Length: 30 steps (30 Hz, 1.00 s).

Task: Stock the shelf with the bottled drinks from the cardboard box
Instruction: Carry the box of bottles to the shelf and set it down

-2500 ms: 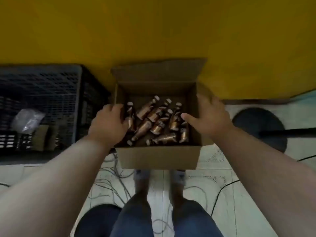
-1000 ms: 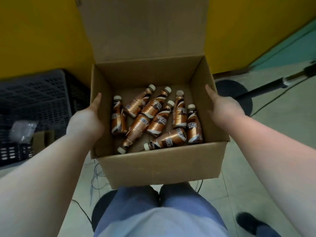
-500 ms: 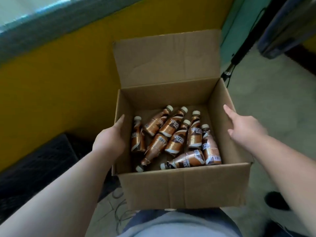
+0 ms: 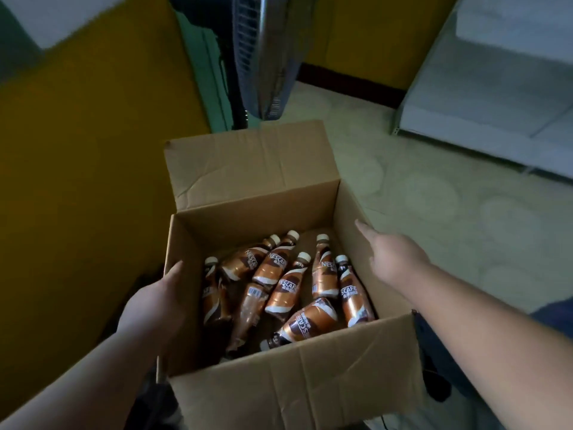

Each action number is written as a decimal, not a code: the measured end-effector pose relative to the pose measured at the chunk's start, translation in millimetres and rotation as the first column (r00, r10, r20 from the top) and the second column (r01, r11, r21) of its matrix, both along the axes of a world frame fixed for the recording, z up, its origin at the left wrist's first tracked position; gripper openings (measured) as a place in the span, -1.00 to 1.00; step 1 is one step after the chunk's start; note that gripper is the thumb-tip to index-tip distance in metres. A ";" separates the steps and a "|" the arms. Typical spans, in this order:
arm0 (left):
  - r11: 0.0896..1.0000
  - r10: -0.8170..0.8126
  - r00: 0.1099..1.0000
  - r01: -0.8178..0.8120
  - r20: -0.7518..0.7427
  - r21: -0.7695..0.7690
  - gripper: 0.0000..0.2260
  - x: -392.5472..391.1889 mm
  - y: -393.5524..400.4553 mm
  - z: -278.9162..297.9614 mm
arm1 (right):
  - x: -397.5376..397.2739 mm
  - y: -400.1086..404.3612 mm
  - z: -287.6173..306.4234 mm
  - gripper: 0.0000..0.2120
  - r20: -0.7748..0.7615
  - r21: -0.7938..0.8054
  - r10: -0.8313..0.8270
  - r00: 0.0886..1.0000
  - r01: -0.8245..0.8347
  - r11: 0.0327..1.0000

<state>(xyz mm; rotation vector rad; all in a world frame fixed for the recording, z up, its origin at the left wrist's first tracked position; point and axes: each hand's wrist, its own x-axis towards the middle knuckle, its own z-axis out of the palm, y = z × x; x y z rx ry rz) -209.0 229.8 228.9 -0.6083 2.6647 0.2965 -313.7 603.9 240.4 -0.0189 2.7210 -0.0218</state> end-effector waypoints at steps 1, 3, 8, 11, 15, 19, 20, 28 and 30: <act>0.999 -0.036 0.999 0.036 0.012 -0.003 -0.22 -9.1 5.4 0.1 | 5.6 7.8 -0.8 -0.20 0.001 -0.010 -0.035 0.999 0.035 0.999; 0.992 -0.124 0.992 0.124 0.023 0.004 -0.23 -31.7 16.9 0.6 | 21.9 23.7 -5.3 -0.20 0.012 -0.015 -0.134 0.991 0.134 0.991; 0.946 -0.321 0.945 0.318 0.061 0.057 -0.25 -76.1 61.3 -8.7 | 71.7 59.7 -17.9 -0.11 0.045 0.015 -0.432 0.901 0.432 0.902; 0.917 -0.397 0.916 0.392 0.060 0.074 -0.39 -97.2 95.3 -14.9 | 96.6 84.3 -24.8 -0.05 0.043 0.037 -0.532 0.846 0.531 0.847; 0.843 -0.536 0.844 0.533 0.022 0.076 -0.48 -130.3 149.8 -16.2 | 115.3 126.5 -25.3 -0.12 0.047 0.010 -0.640 0.767 0.641 0.768; 0.750 -0.661 0.749 0.658 0.052 0.059 -0.40 -175.2 218.7 -13.8 | 105.0 181.8 -32.6 -0.17 0.056 -0.072 -0.684 0.727 0.686 0.724; 0.734 -0.679 0.732 0.676 0.059 0.061 -0.41 -186.7 237.9 -12.3 | 97.0 197.3 -34.2 -0.19 0.058 -0.088 -0.685 0.726 0.688 0.721; 0.718 -0.695 0.719 0.694 -0.003 0.055 -0.33 -309.4 357.3 1.5 | 0.1 315.9 -23.4 -0.26 0.002 -0.110 -0.673 0.740 0.669 0.735; 0.712 -0.699 0.714 0.700 -0.036 0.057 -0.32 -348.4 385.4 1.4 | -29.3 340.8 -21.4 -0.26 -0.003 -0.110 -0.682 0.731 0.678 0.727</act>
